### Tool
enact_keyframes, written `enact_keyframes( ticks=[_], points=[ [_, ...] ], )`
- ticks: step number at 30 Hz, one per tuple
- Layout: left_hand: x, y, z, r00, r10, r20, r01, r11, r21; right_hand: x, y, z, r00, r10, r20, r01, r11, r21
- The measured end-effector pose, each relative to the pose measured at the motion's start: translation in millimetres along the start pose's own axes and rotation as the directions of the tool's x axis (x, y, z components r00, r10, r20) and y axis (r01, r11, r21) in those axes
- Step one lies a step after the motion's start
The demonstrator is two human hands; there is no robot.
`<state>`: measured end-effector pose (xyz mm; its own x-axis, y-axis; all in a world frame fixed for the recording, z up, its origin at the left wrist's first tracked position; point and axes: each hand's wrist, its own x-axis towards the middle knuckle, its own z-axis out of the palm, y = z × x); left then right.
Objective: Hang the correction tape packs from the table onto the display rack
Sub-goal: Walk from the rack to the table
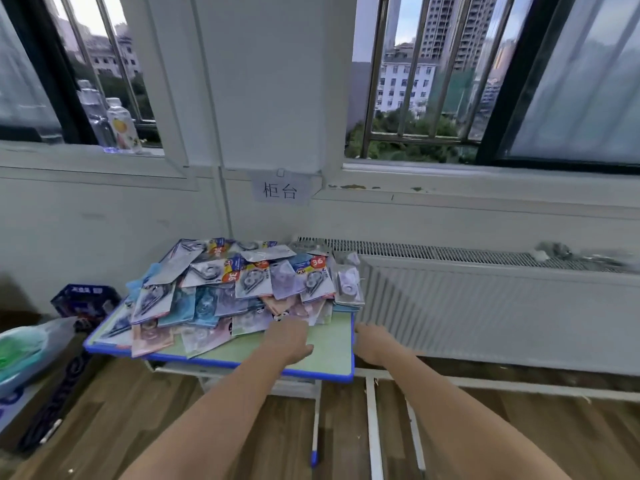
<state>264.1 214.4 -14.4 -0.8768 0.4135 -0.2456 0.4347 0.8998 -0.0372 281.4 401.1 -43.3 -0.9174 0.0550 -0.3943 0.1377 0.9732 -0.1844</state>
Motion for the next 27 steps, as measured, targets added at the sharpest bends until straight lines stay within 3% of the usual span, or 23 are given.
enact_keyframes(
  ticks=[13, 19, 27],
  points=[
    [203.2, -47.3, -34.4, 0.997, 0.058, -0.054, -0.064, 0.990, -0.122, 159.9, 23.5, -58.4, 0.977, 0.210, -0.050, -0.198, 0.965, 0.171],
    [246.7, -40.6, -24.2, 0.993, 0.086, -0.079, -0.097, 0.986, -0.135, 201.7, 25.8, -56.6, 0.958, 0.286, 0.031, -0.281, 0.904, 0.321],
    [271.7, -39.9, -18.1, 0.999, -0.030, -0.028, 0.024, 0.984, -0.178, 234.6, 15.5, -36.4, 0.942, 0.323, 0.089, -0.319, 0.785, 0.531]
  ],
)
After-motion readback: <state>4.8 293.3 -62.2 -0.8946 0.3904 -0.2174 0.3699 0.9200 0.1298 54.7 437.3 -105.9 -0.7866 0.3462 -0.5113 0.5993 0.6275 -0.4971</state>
